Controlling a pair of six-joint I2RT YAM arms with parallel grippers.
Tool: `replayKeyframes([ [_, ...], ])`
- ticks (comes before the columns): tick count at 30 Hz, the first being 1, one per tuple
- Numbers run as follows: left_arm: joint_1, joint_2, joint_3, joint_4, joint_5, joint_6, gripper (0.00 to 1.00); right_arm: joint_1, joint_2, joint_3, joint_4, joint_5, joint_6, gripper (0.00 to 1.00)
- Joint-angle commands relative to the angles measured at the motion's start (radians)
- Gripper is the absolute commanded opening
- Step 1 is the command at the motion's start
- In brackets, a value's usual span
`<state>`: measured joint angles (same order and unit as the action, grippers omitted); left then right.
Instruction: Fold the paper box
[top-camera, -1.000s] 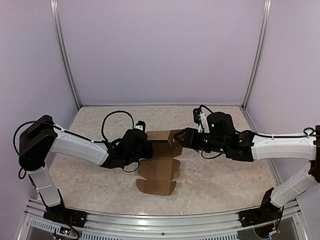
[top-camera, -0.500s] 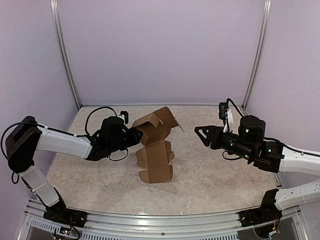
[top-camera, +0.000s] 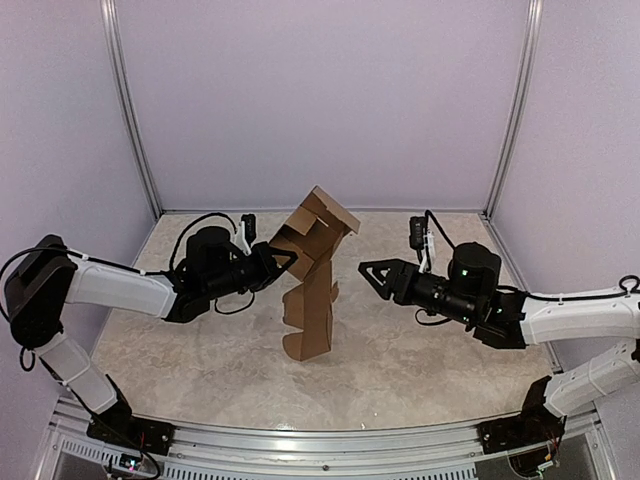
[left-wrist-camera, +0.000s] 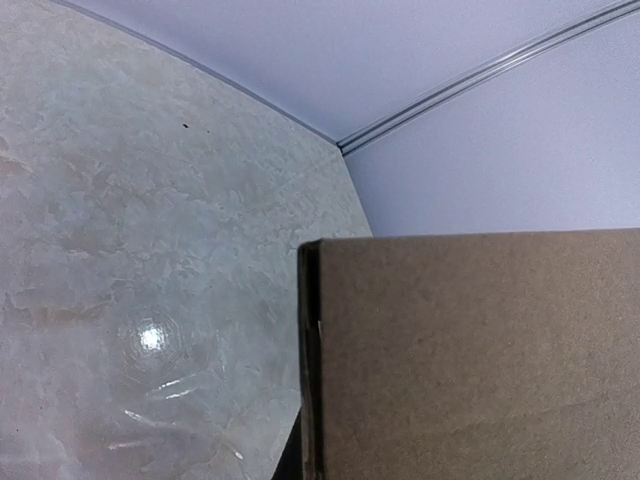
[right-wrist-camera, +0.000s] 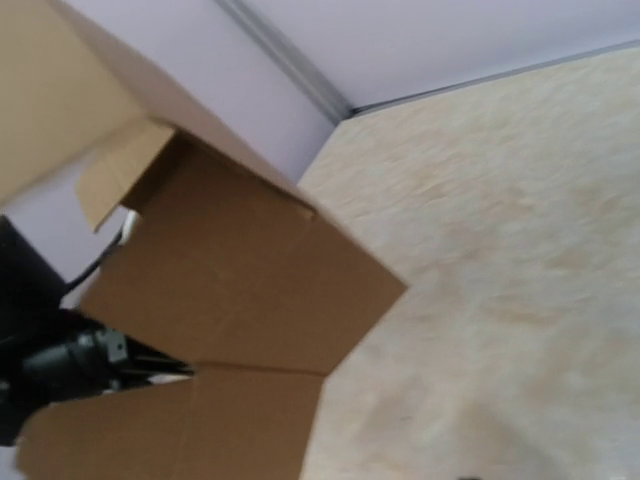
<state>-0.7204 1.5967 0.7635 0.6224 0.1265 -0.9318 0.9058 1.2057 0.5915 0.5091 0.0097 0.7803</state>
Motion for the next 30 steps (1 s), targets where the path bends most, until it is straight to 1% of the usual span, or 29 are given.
replayKeyframes([
  [1,0.003,-0.006,-0.029,0.078,0.074,-0.031,0.0,0.001,0.08,0.028,0.181,-0.099,0.082,0.57],
  [9,-0.014,0.0,-0.048,0.093,0.069,-0.007,0.0,0.002,0.193,0.066,0.32,-0.151,0.174,0.61],
  [18,-0.052,-0.013,-0.026,0.026,0.027,0.068,0.0,0.002,0.272,0.111,0.368,-0.15,0.241,0.6],
  [22,-0.071,-0.032,-0.012,-0.015,0.0,0.112,0.0,0.003,0.283,0.11,0.366,-0.14,0.252,0.55],
  [26,-0.092,-0.054,0.005,-0.066,-0.039,0.159,0.0,0.004,0.295,0.105,0.366,-0.138,0.264,0.46],
  [30,-0.103,-0.068,0.018,-0.089,-0.051,0.186,0.0,0.008,0.314,0.101,0.368,-0.143,0.273,0.43],
])
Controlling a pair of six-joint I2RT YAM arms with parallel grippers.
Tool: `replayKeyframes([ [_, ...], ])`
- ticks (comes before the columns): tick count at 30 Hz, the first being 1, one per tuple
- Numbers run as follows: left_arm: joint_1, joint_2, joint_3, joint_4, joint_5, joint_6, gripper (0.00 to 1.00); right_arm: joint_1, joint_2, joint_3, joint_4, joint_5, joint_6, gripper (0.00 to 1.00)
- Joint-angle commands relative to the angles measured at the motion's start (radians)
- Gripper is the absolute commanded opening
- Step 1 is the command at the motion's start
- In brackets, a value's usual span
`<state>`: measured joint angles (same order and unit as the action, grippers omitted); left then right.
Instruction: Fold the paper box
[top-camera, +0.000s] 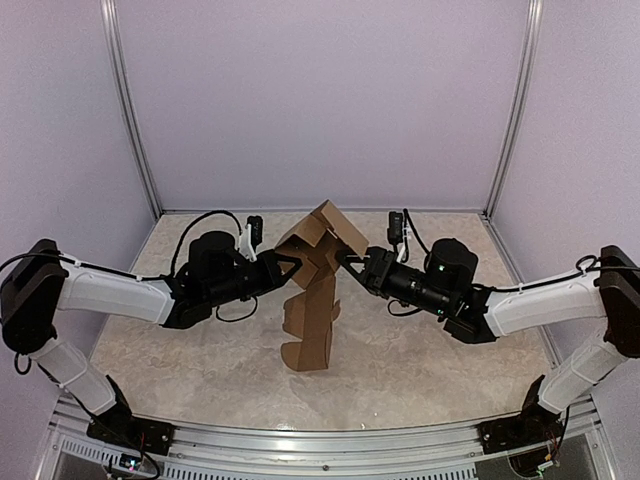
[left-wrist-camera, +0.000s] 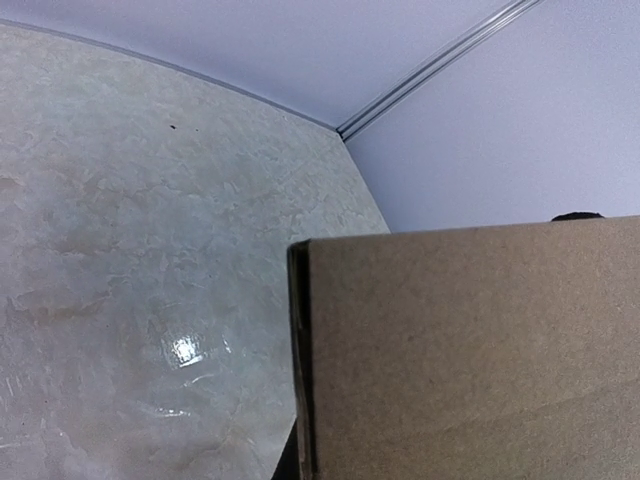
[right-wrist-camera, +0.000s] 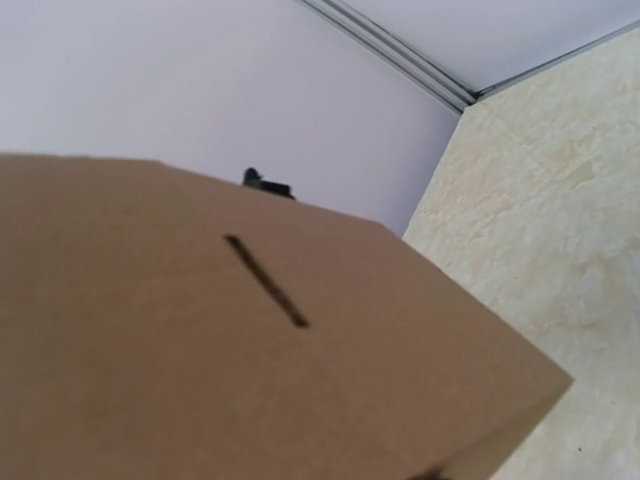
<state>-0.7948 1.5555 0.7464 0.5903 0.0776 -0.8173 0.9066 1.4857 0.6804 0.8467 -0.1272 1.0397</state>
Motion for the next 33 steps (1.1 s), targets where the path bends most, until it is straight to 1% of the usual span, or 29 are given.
replayKeyframes([
  [1,-0.03,-0.028,0.036,-0.061,-0.004,0.075,0.0,0.008,0.036,0.01,0.033,-0.005,0.016,0.43],
  [3,-0.035,-0.029,0.043,-0.065,-0.006,0.086,0.0,0.01,0.042,0.006,0.036,-0.004,0.018,0.42],
  [6,-0.04,-0.031,0.047,-0.068,-0.006,0.101,0.0,0.009,0.044,0.0,0.029,-0.001,0.019,0.38],
  [11,-0.041,-0.034,0.057,-0.081,-0.005,0.123,0.0,0.009,0.03,-0.008,0.015,-0.002,0.005,0.2],
  [14,-0.044,-0.037,0.062,-0.088,-0.006,0.14,0.0,0.009,0.019,-0.009,-0.003,-0.001,-0.008,0.13],
  [15,-0.046,-0.038,0.065,-0.091,-0.009,0.147,0.0,0.009,0.017,-0.01,-0.006,-0.001,-0.01,0.12],
  [16,-0.048,-0.039,0.067,-0.096,-0.013,0.157,0.0,0.009,0.014,-0.01,-0.006,-0.001,-0.013,0.13],
  [17,-0.051,-0.042,0.069,-0.103,-0.019,0.161,0.0,0.009,0.013,-0.011,-0.007,-0.001,-0.013,0.16],
  [19,-0.052,-0.047,0.073,-0.117,-0.033,0.175,0.0,0.009,0.006,-0.013,-0.012,-0.001,-0.022,0.24],
  [21,-0.052,-0.05,0.073,-0.13,-0.049,0.183,0.0,0.01,-0.008,-0.017,-0.032,-0.001,-0.038,0.36],
  [23,-0.052,-0.058,0.073,-0.147,-0.071,0.193,0.0,0.01,-0.029,-0.03,-0.058,0.006,-0.061,0.42],
  [25,-0.052,-0.066,0.068,-0.155,-0.1,0.199,0.0,0.009,-0.058,-0.047,-0.104,0.027,-0.091,0.43],
  [29,-0.04,-0.079,0.053,-0.162,-0.119,0.195,0.0,0.009,-0.127,-0.095,-0.194,0.062,-0.154,0.44],
  [33,-0.027,-0.09,0.04,-0.167,-0.132,0.189,0.0,0.01,-0.223,-0.137,-0.294,0.092,-0.252,0.49],
])
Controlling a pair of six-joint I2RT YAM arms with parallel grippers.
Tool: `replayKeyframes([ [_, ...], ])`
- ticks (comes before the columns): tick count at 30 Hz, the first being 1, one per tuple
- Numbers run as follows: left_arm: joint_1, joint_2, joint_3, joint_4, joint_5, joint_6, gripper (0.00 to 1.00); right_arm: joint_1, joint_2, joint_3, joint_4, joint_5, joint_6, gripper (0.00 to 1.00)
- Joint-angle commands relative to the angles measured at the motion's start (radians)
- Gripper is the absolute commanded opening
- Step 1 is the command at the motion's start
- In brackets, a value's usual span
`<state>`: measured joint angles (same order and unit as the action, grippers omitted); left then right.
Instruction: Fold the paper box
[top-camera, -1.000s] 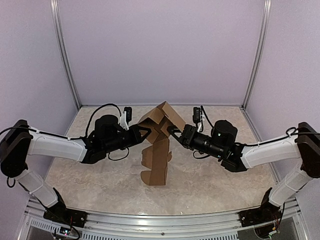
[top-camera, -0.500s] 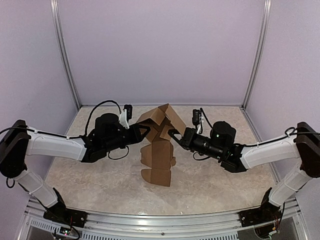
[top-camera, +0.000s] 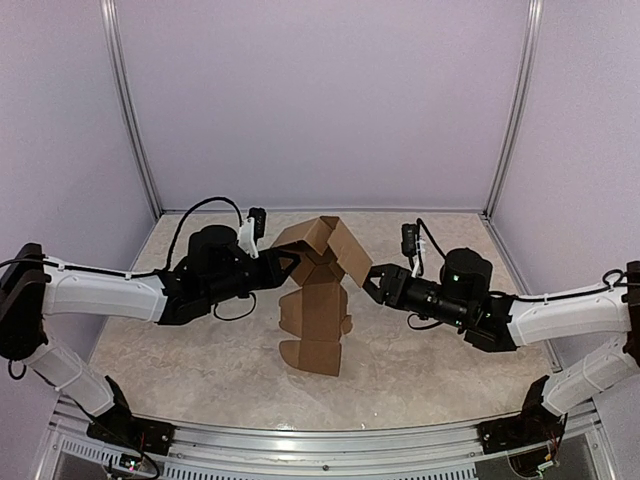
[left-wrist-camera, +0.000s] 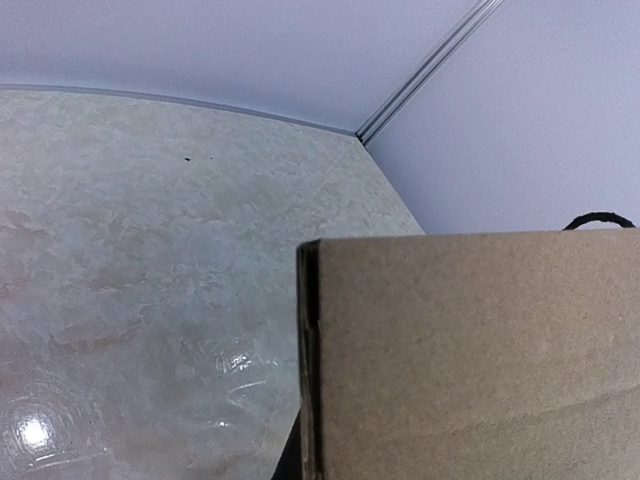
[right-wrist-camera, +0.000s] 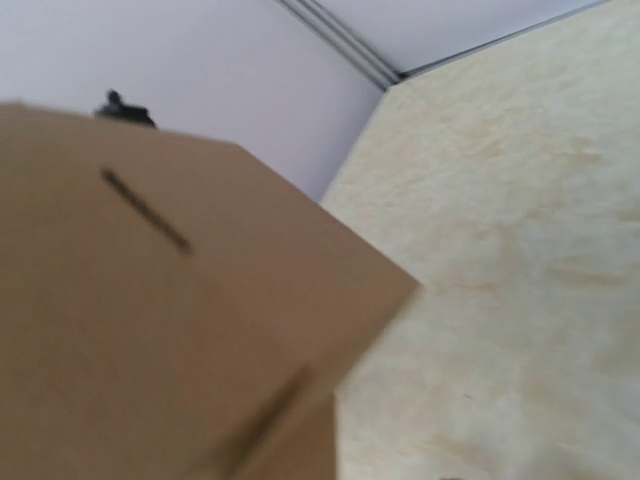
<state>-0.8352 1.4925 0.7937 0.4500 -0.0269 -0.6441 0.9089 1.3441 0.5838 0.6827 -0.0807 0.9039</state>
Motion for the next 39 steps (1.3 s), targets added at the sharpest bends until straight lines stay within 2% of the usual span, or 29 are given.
replayKeyframes([
  [1,0.016,-0.03,-0.01,-0.029,-0.029,0.015,0.0,0.007,-0.109,-0.047,-0.165,0.053,-0.146,0.5],
  [8,0.042,-0.032,-0.015,-0.045,-0.028,0.036,0.0,0.007,-0.3,-0.051,-0.432,0.073,-0.364,0.56],
  [15,0.042,-0.019,0.003,-0.115,-0.043,0.101,0.0,0.007,-0.426,0.044,-0.621,0.099,-0.533,0.57],
  [22,0.035,-0.01,0.007,-0.16,-0.038,0.138,0.0,0.007,-0.36,0.213,-0.752,0.017,-0.674,0.57],
  [27,0.004,-0.016,0.023,-0.212,-0.084,0.176,0.0,0.007,-0.269,0.318,-0.802,-0.055,-0.748,0.58],
  [35,-0.037,-0.032,0.028,-0.245,-0.133,0.207,0.0,0.008,-0.168,0.386,-0.827,-0.137,-0.791,0.56],
  [39,-0.044,-0.036,0.024,-0.246,-0.135,0.206,0.0,0.008,-0.135,0.384,-0.832,-0.165,-0.782,0.52],
])
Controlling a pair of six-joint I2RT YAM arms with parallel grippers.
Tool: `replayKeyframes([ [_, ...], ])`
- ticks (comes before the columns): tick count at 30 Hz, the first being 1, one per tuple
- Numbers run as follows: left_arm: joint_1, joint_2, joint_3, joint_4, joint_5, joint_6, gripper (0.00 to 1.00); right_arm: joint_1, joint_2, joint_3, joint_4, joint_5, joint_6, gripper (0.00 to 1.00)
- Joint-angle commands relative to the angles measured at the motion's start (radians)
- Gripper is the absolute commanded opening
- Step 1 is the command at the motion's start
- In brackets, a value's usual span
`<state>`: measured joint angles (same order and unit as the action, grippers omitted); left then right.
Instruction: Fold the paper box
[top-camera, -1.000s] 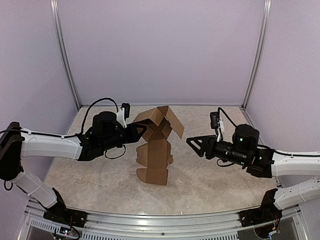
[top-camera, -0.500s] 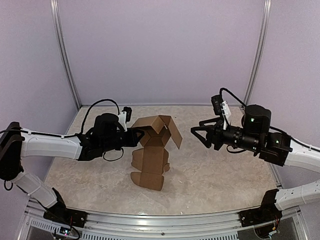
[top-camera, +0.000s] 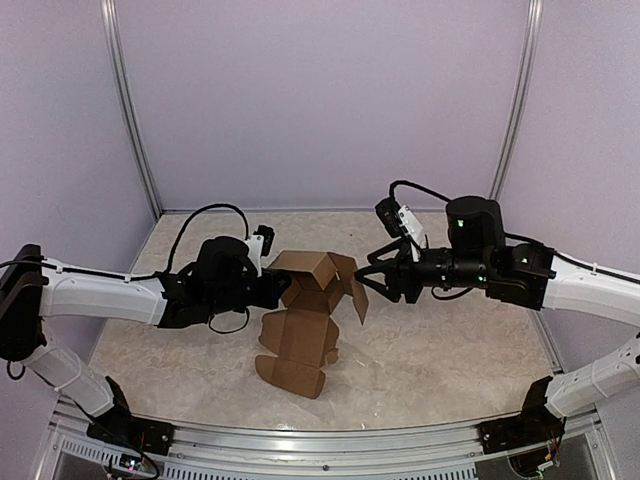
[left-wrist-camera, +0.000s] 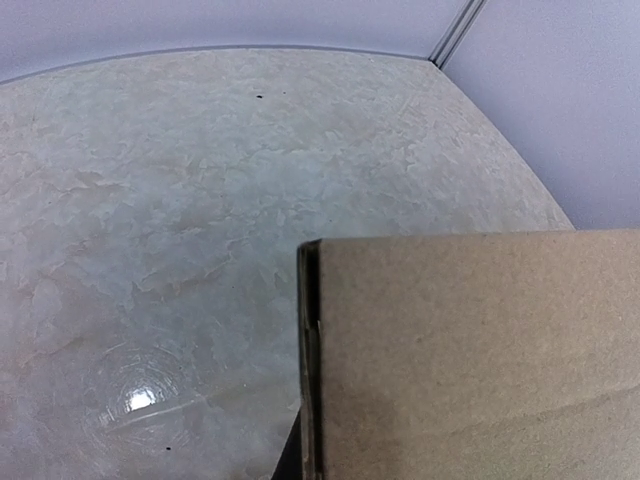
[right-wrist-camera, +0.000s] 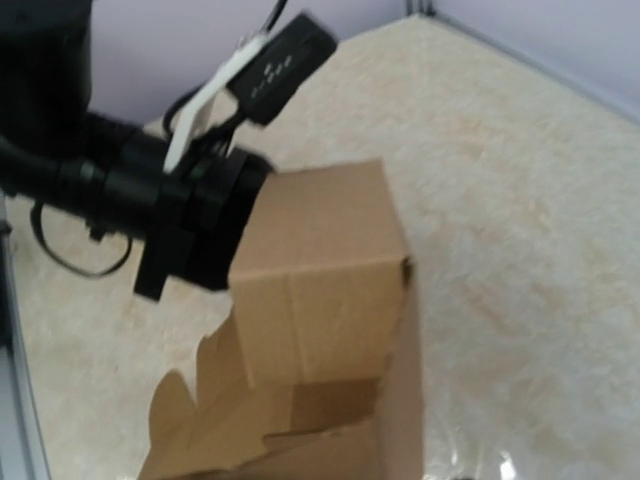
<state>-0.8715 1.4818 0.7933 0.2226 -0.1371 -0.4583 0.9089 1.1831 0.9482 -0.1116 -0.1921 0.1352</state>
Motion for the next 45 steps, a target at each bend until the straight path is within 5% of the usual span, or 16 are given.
replayKeyframes([
  [1,-0.009,-0.027,0.024,-0.02,-0.025,0.021,0.0,0.008,0.029,0.015,-0.036,-0.056,-0.008,0.52],
  [25,-0.013,-0.022,0.026,-0.035,-0.028,0.007,0.0,0.071,0.203,0.043,0.069,-0.046,0.019,0.44],
  [45,-0.062,-0.035,0.098,-0.207,-0.187,-0.044,0.0,0.247,0.442,0.22,0.084,0.577,0.022,0.51],
])
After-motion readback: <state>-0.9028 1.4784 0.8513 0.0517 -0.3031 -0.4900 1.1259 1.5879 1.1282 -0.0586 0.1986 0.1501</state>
